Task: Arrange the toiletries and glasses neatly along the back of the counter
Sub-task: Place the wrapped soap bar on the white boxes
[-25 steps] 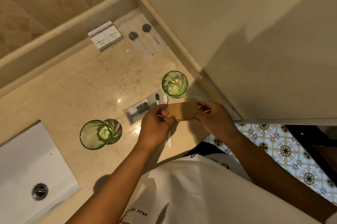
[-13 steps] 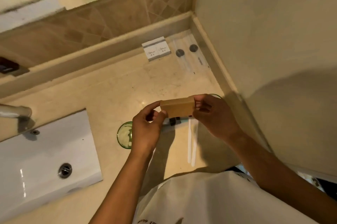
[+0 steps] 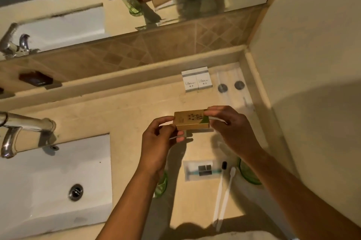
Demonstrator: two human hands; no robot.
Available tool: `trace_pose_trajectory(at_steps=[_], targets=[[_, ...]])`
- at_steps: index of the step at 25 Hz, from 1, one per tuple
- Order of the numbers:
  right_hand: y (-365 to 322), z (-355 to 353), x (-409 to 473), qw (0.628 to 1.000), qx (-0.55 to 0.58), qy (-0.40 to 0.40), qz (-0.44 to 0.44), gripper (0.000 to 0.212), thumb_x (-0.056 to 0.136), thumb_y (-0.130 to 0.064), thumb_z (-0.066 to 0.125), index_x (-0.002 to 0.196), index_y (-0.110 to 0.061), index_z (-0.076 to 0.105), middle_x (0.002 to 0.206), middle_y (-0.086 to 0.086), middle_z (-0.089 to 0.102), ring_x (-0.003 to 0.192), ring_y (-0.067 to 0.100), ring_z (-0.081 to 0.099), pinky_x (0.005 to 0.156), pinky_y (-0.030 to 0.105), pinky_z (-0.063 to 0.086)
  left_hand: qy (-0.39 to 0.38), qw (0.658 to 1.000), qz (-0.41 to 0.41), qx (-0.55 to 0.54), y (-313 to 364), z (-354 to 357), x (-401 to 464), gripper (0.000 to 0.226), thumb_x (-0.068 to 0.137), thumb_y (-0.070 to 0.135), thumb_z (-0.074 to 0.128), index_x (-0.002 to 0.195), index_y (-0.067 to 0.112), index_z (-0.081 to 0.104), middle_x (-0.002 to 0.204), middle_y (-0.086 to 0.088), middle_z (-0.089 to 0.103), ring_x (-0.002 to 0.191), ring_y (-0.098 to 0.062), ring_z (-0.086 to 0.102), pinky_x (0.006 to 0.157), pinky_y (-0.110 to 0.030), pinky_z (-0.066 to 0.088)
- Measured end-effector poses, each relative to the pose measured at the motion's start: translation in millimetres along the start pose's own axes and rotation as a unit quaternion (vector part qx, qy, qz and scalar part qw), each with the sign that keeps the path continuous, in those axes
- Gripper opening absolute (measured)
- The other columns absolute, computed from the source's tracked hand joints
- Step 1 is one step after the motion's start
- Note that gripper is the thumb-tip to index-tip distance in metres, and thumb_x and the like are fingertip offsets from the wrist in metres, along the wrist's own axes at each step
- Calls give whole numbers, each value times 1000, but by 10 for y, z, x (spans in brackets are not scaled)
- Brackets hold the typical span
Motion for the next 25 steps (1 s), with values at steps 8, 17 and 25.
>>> trace_pose_trajectory(at_steps=[8,17,25], targets=[[287,22,760,972,172,42,153,29,92,1,62,113,-18,68,111,-1,74,105,13,71,88,35,59,-9,997,32,73,166,321,864,32,94,-5,59,123,7,64,97,-13,77,74,-18,76,66,-24,60],[349,9,1468,993,3,77,90,49,85,3,67,122,-28,65,123,-8,67,106,0,65,87,15,54,22,941,136,308,234,620,1656,34,87,16,73,121,17,70,103,-2,66,89,-11,66,88,-36,58],[508,52,1762,983,-156,79,62,43,89,-9,71,128,-23,63,129,-3,63,112,9,62,99,28,54,22,901,197,385,313,736,1951,35,89,13,69,123,17,71,96,-4,65,84,-17,63,77,-26,50]])
Point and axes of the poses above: each hand's wrist, its own x-axis towards the middle knuckle, its own z-axis out of the palm, y = z × x, the point moved 6 cm from there along x, towards the middle knuckle
